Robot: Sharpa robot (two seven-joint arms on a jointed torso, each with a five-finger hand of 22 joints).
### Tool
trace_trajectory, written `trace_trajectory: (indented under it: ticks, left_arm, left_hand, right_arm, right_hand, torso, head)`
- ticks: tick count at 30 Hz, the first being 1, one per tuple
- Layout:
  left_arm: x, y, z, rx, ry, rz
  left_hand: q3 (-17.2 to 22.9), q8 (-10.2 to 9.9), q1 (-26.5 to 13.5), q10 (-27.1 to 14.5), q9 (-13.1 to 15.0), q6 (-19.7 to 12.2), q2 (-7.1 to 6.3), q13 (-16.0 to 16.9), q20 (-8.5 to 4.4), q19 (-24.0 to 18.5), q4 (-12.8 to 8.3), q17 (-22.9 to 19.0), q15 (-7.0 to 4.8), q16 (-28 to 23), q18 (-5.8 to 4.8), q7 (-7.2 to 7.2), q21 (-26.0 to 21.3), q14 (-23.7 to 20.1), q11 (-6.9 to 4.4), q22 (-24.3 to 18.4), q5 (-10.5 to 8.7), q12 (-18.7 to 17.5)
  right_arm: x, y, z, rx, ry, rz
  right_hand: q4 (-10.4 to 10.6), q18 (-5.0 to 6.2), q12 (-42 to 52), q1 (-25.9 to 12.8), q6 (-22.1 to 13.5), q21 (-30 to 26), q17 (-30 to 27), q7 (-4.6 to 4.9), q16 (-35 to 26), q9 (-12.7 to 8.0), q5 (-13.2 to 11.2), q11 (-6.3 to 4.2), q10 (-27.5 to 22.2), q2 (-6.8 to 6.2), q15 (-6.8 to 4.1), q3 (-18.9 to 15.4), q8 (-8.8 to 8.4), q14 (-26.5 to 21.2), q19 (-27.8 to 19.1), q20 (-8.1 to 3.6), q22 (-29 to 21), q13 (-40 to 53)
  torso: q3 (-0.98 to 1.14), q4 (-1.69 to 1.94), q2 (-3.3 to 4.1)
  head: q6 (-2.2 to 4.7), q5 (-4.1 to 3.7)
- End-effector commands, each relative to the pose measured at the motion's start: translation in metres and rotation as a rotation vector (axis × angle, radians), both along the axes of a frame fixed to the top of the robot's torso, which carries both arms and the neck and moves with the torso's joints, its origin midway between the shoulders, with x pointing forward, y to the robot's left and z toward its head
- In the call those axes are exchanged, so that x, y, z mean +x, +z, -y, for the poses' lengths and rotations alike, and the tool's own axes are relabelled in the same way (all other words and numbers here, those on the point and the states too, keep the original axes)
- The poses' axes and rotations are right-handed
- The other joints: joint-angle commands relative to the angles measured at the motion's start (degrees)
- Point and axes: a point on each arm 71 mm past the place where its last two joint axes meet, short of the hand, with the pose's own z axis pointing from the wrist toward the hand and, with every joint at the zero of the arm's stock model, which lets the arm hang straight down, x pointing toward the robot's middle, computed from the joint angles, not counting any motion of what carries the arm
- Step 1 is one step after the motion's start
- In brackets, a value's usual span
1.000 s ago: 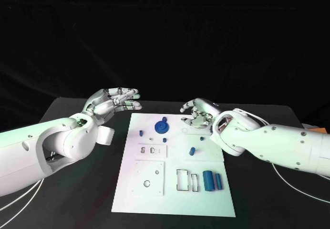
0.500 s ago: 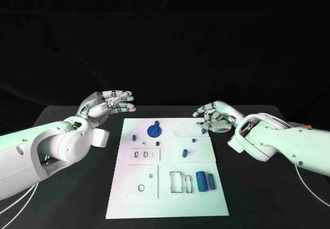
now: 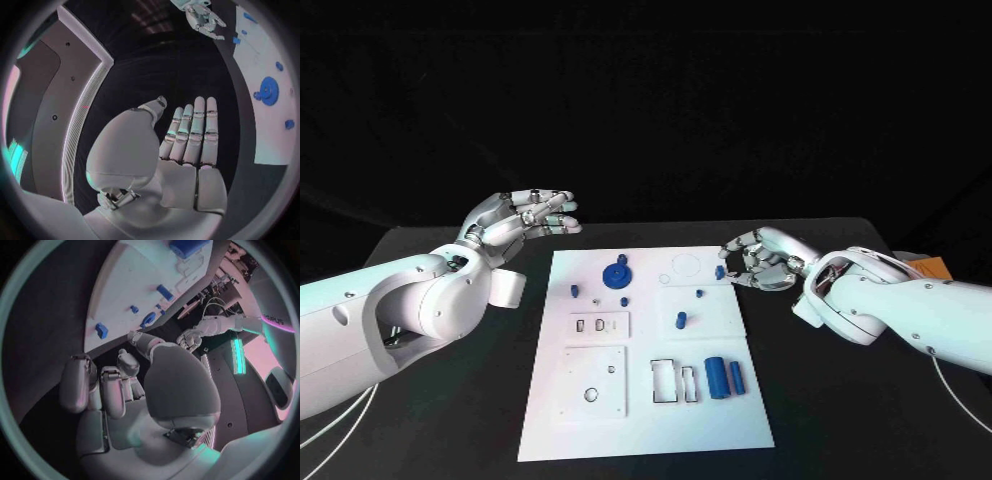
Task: Assemble the parts on the task board
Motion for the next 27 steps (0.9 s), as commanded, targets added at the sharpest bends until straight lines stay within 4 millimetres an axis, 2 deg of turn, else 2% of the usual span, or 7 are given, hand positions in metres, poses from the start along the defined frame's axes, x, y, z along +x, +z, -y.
trace_trajectory:
  ticks: [1, 8, 13, 18, 21, 24, 27]
  left_arm:
    - [0.000, 0.001, 0.002, -0.007, -0.024, 0.013]
    - [0.000, 0.001, 0.003, -0.007, -0.025, 0.012]
    - [0.000, 0.001, 0.003, -0.007, -0.026, 0.011]
    - [0.000, 0.001, 0.003, -0.006, -0.026, 0.010]
    - [-0.001, 0.001, 0.002, -0.006, -0.026, 0.010]
    - [-0.001, 0.001, 0.002, -0.006, -0.026, 0.010]
    - [-0.001, 0.001, 0.002, -0.006, -0.026, 0.010]
  left_hand:
    - [0.3, -0.2, 0.0, -0.3, 0.1, -0.4, 0.41, 0.1, 0.10, -0.3, 0.2, 0.0, -0.16, 0.4, 0.72, 3.00, -0.4, -0.4, -0.01, -0.1, 0.21, -0.4]
    - [0.3, -0.2, 0.0, -0.3, 0.1, -0.4, 0.41, 0.1, 0.10, -0.3, 0.2, 0.0, -0.16, 0.4, 0.72, 3.00, -0.4, -0.4, -0.01, -0.1, 0.21, -0.4]
    - [0.3, -0.2, 0.0, -0.3, 0.1, -0.4, 0.41, 0.1, 0.10, -0.3, 0.2, 0.0, -0.16, 0.4, 0.72, 3.00, -0.4, -0.4, -0.01, -0.1, 0.21, -0.4]
    - [0.3, -0.2, 0.0, -0.3, 0.1, -0.4, 0.41, 0.1, 0.10, -0.3, 0.2, 0.0, -0.16, 0.4, 0.72, 3.00, -0.4, -0.4, -0.01, -0.1, 0.21, -0.4]
    - [0.3, -0.2, 0.0, -0.3, 0.1, -0.4, 0.41, 0.1, 0.10, -0.3, 0.2, 0.0, -0.16, 0.4, 0.72, 3.00, -0.4, -0.4, -0.01, -0.1, 0.21, -0.4]
    - [0.3, -0.2, 0.0, -0.3, 0.1, -0.4, 0.41, 0.1, 0.10, -0.3, 0.2, 0.0, -0.16, 0.4, 0.72, 3.00, -0.4, -0.4, -0.01, -0.1, 0.21, -0.4]
    - [0.3, -0.2, 0.0, -0.3, 0.1, -0.4, 0.41, 0.1, 0.10, -0.3, 0.2, 0.0, -0.16, 0.4, 0.72, 3.00, -0.4, -0.4, -0.01, -0.1, 0.21, -0.4]
  right_arm:
    - [0.002, -0.004, 0.001, -0.068, 0.011, 0.017]
    - [0.010, -0.012, 0.004, -0.103, -0.025, 0.006]
    - [0.014, -0.020, 0.002, -0.118, -0.037, -0.008]
    - [0.019, -0.027, -0.001, -0.128, -0.046, -0.020]
    - [0.021, -0.029, -0.002, -0.131, -0.049, -0.025]
    - [0.021, -0.030, -0.003, -0.131, -0.048, -0.028]
    - [0.022, -0.030, -0.005, -0.130, -0.048, -0.028]
  right_hand:
    - [0.0, -0.92, 2.4, 0.0, -0.2, 2.0, 14.9, -0.49, 0.9, 0.1, 0.1, -0.19, 2.3, -0.34, -0.61, -0.6, -0.34, 6.0, 1.1, -0.23, 2.3, 2.7]
    - [0.1, -1.41, 4.2, 0.2, -1.0, 4.1, 15.1, -0.62, 1.0, 0.1, 0.1, -0.35, 3.9, -0.21, -0.73, -1.0, -0.78, 6.0, 1.9, -0.38, 4.7, 4.9]
    - [0.2, -1.43, 4.4, 0.2, -1.2, 4.2, 15.1, -0.63, 1.0, 0.1, 0.2, -0.36, 4.1, -0.05, -0.75, -1.0, -0.89, 6.0, 2.0, -0.41, 4.9, 5.1]
    - [0.3, -1.48, 4.4, 0.1, -1.3, 4.4, 15.1, -0.60, 1.0, 0.1, 0.2, -0.35, 4.1, 0.15, -0.75, -1.0, -0.97, 6.0, 2.1, -0.42, 5.1, 5.1]
    - [0.6, -1.49, 4.6, -0.1, -1.4, 4.4, 15.1, -0.54, 1.0, 0.2, 0.2, -0.28, 4.2, 0.34, -0.72, -1.1, -1.01, 6.0, 2.1, -0.42, 5.1, 5.3]
    - [0.7, -1.53, 4.7, -0.2, -1.2, 4.6, 15.1, -0.47, 1.0, 0.2, 0.2, -0.22, 4.3, 0.48, -0.68, -1.1, -0.95, 6.0, 2.1, -0.41, 5.3, 5.5]
    - [0.8, -1.60, 5.0, -0.2, -1.1, 4.9, 15.1, -0.43, 1.0, 0.3, 0.2, -0.17, 4.5, 0.59, -0.64, -1.2, -0.90, 6.0, 2.2, -0.39, 5.7, 5.8]
  torso:
    - [0.00, 0.01, 0.05]
    - [-0.12, 0.01, 0.07]
    - [-0.04, -0.01, 0.10]
    - [-0.11, -0.04, 0.05]
    - [-0.08, 0.03, 0.06]
    - [-0.15, 0.05, 0.02]
    - [-0.10, -0.02, 0.03]
  head:
    - [0.03, 0.12]
    - [-0.10, 0.28]
    - [-0.28, 0.46]
    - [-0.46, 0.61]
    - [-0.57, 0.63]
    - [-0.70, 0.65]
    - [-0.76, 0.79]
